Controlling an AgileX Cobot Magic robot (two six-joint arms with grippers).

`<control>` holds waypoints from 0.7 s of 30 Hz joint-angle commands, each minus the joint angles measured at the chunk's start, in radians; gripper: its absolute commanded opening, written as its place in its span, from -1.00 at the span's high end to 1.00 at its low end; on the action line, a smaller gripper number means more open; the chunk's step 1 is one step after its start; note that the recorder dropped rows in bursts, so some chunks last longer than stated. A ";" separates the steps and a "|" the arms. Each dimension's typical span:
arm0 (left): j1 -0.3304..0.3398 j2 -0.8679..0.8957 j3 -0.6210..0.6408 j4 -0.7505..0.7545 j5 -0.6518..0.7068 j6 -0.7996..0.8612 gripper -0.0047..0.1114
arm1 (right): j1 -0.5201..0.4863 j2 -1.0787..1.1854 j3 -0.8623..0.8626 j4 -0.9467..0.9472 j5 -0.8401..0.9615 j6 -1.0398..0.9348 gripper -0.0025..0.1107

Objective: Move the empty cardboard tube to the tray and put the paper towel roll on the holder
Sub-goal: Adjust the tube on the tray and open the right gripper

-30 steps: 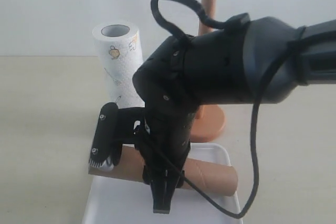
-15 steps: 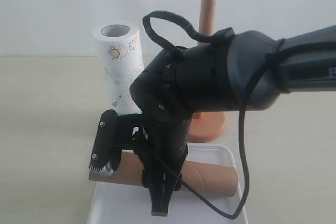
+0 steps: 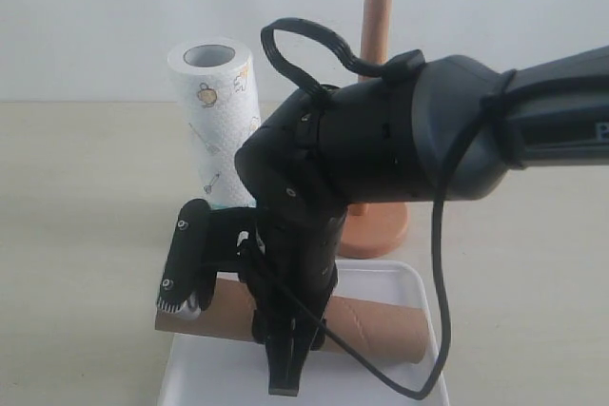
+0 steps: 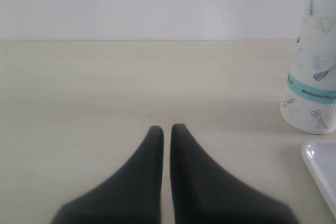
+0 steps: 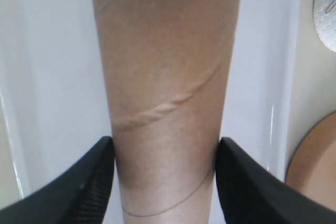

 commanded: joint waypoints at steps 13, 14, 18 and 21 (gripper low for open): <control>0.003 -0.002 0.004 0.001 0.000 0.002 0.85 | 0.000 0.076 -0.004 0.006 -0.001 -0.013 0.93; 0.003 -0.002 0.004 0.001 0.000 0.002 0.85 | 0.000 0.076 -0.004 0.006 -0.001 -0.013 0.93; 0.003 -0.002 0.004 0.001 0.000 0.002 0.85 | 0.000 0.076 -0.004 0.006 -0.005 -0.013 0.93; 0.003 -0.002 0.004 0.001 0.000 0.002 0.85 | 0.000 0.076 -0.004 0.006 -0.012 -0.013 0.93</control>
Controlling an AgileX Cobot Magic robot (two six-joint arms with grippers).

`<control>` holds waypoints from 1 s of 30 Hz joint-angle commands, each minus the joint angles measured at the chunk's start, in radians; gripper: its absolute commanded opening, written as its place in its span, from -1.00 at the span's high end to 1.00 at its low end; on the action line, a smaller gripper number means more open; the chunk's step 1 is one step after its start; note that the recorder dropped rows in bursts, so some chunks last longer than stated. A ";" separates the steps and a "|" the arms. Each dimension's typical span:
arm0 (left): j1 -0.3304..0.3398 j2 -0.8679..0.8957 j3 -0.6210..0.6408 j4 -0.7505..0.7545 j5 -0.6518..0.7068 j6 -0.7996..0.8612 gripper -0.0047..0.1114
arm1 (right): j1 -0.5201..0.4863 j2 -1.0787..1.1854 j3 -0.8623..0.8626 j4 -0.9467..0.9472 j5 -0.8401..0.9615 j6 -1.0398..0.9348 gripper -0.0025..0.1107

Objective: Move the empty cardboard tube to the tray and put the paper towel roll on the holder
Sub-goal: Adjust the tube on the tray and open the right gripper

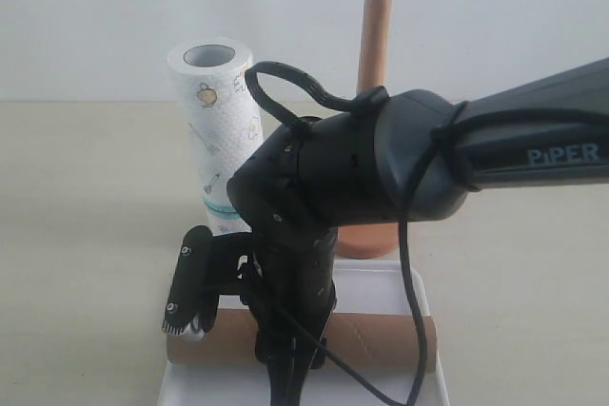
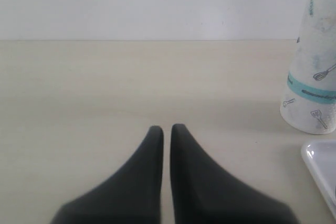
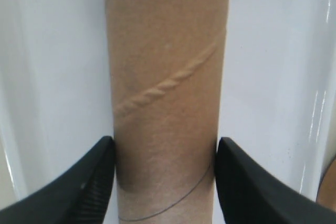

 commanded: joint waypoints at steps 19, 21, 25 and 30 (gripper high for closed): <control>0.003 -0.002 0.004 0.001 0.000 0.002 0.85 | 0.000 0.006 -0.002 0.014 -0.044 0.000 0.54; 0.003 -0.002 0.004 0.001 0.000 0.002 0.85 | 0.000 0.006 -0.002 0.014 -0.042 0.000 0.23; 0.003 -0.002 0.004 0.001 0.000 0.002 0.85 | 0.000 0.006 -0.002 0.016 -0.031 -0.002 -0.18; 0.003 -0.002 0.004 0.001 0.000 0.002 0.85 | 0.000 0.006 -0.002 0.016 -0.031 0.012 -0.29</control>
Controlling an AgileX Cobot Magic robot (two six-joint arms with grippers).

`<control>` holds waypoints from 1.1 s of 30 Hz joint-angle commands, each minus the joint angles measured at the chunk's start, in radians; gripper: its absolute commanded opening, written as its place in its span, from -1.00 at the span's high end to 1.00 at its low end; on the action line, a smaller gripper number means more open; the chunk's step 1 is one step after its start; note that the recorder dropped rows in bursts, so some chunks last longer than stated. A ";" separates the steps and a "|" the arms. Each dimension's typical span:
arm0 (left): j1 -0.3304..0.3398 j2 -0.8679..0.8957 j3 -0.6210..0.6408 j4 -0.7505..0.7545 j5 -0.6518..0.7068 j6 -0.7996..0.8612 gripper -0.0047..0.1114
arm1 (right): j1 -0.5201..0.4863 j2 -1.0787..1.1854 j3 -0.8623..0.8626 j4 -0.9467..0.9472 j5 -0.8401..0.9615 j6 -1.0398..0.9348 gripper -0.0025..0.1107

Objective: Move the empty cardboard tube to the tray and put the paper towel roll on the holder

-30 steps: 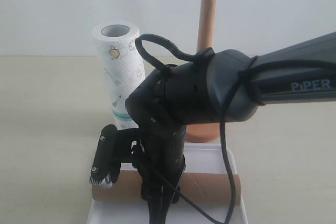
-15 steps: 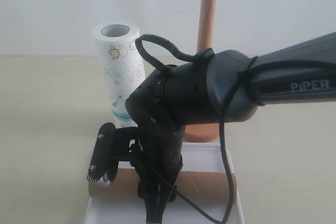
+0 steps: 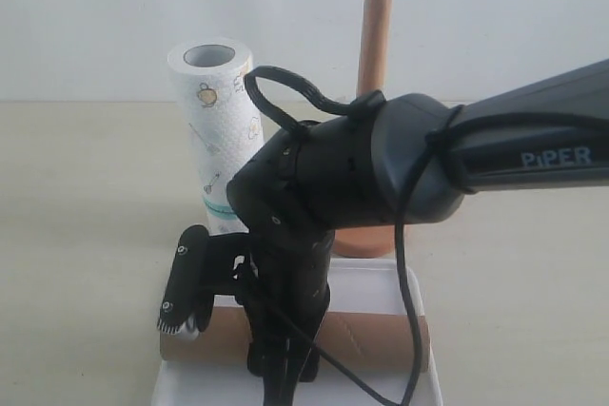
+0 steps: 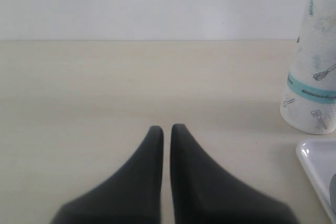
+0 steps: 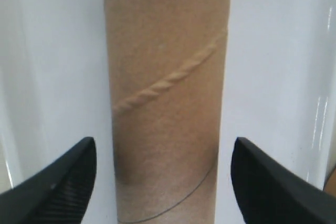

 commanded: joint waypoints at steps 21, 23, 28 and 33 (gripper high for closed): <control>0.003 -0.002 0.004 0.001 0.000 0.002 0.85 | 0.000 -0.137 -0.002 -0.015 0.049 0.041 -0.57; 0.003 -0.002 0.004 0.001 0.000 0.002 0.85 | 0.000 -0.150 -0.002 -0.010 0.047 0.041 -0.57; 0.003 -0.002 0.004 0.001 0.000 0.002 0.85 | 0.000 -0.189 -0.002 -0.006 0.054 0.041 -0.57; 0.003 -0.002 0.004 0.001 0.000 0.002 0.85 | 0.000 -0.246 -0.002 0.012 0.060 0.041 -0.57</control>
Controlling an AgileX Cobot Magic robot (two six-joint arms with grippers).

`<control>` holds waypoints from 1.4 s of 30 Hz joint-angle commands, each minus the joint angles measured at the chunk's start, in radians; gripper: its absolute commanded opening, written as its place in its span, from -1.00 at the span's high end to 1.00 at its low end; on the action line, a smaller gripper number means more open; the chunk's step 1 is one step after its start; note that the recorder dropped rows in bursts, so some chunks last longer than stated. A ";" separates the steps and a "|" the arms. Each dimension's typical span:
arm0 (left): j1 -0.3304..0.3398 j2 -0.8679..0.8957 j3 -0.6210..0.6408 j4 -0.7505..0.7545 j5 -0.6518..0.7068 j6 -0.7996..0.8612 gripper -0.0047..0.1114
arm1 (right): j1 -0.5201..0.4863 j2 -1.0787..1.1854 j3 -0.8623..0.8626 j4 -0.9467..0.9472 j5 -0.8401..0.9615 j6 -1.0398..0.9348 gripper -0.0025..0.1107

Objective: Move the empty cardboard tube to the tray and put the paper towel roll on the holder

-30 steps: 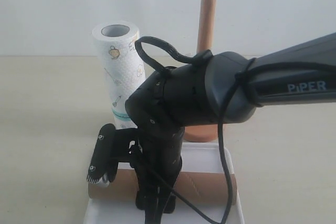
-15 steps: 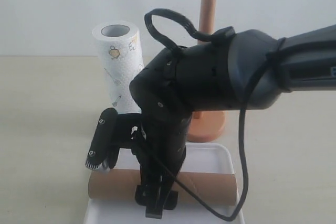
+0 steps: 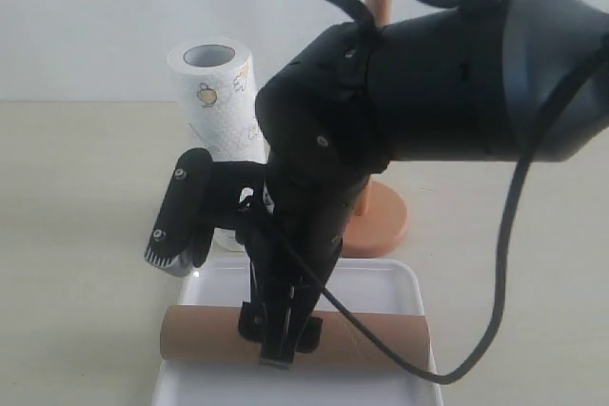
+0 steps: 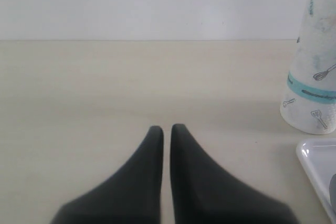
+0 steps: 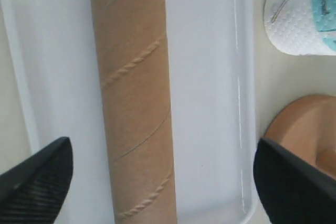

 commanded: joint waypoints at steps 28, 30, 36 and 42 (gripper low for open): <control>0.003 -0.002 0.004 0.001 0.000 0.002 0.85 | 0.000 -0.422 -0.002 0.062 0.385 0.164 0.93; 0.003 -0.002 0.004 0.001 0.000 0.002 0.85 | 0.000 -0.425 -0.002 0.064 0.385 0.169 0.93; 0.003 -0.002 0.004 0.001 0.000 0.002 0.85 | 0.000 -0.425 -0.002 0.065 0.385 0.169 0.93; 0.003 -0.002 0.004 0.001 0.000 0.002 0.85 | 0.000 -0.425 -0.002 0.065 0.385 0.169 0.93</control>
